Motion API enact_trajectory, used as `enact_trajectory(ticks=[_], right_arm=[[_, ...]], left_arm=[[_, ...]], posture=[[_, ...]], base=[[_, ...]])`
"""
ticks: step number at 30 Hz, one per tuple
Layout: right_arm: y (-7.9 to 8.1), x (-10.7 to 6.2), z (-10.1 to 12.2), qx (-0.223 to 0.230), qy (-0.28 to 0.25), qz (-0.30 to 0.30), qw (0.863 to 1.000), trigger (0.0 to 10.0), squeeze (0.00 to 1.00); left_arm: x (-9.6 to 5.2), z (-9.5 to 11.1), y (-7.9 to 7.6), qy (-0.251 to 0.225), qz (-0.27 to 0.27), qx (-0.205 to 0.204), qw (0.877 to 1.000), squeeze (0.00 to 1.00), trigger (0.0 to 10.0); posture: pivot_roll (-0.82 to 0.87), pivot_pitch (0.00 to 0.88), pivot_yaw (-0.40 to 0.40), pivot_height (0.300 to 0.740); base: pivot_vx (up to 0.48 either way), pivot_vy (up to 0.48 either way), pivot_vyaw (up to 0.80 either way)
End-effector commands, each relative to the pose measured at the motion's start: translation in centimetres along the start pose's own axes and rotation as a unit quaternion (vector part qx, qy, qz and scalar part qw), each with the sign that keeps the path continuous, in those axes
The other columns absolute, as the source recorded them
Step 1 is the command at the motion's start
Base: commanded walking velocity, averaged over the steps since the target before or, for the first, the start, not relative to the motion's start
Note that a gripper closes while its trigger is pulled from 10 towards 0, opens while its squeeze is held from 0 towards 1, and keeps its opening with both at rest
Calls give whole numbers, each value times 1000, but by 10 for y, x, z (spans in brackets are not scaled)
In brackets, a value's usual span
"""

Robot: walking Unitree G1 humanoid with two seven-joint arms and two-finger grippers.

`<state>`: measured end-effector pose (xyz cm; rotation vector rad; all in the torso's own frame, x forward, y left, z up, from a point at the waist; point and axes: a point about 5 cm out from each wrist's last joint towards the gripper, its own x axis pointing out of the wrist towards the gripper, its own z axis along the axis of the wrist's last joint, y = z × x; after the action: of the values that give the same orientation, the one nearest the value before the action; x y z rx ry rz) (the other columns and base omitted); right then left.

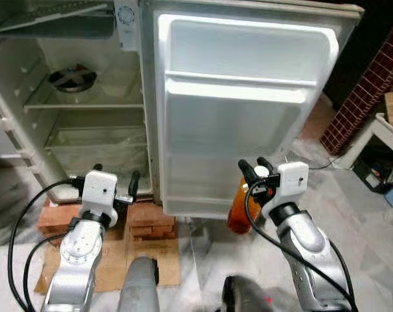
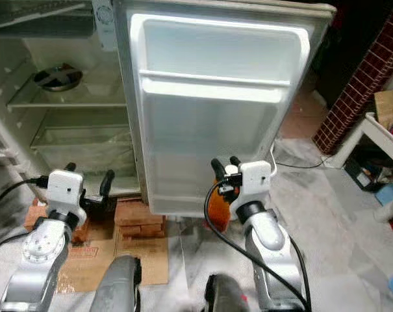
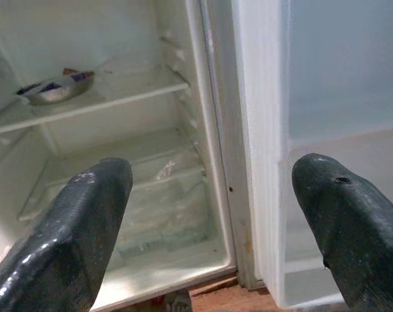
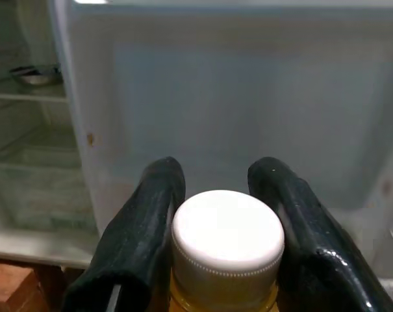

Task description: Restocking fridge

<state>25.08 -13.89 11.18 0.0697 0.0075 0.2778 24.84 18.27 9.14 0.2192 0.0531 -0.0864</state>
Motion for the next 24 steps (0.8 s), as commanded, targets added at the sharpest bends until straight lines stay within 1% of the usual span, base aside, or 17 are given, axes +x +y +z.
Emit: enact_trajectory(ticks=[1, 6, 8, 14, 20, 24], right_arm=[[-1, 5, 9, -7, -20, 3, 1000, 10000, 0], [-7, 11, 17, -22, -45, -29, 998, 10000, 0], [-8, 13, 18, -25, -46, -39, 998, 10000, 0], [-7, 19, 20, -37, -57, -54, 996, 10000, 0], [-4, 25, 23, -32, -66, -50, 996, 10000, 0], [-3, 27, 26, -33, -73, -48, 996, 10000, 0]], left_arm=[[3, 1, 0, 0, 3, 5, 1000, 0, 10000], [0, -5, -1, 16, 2, -8, 1000, 0, 10000], [0, -6, -1, 18, 2, -12, 1000, 0, 10000], [3, -6, 0, 15, 3, -22, 1000, 0, 10000], [5, -5, 1, 11, 7, -32, 999, 0, 10000], [7, -5, -1, 9, 2, -32, 999, 0, 10000]], posture=[[101, 0, -56, 626], [104, 0, -59, 626], [104, 0, -59, 626], [105, 0, -58, 626], [101, 0, -57, 626], [101, 0, -58, 626]], base=[[0, 0, 0], [0, 0, 0], [0, 0, 0], [0, 0, 0], [0, 0, 0], [264, 0, 0]])
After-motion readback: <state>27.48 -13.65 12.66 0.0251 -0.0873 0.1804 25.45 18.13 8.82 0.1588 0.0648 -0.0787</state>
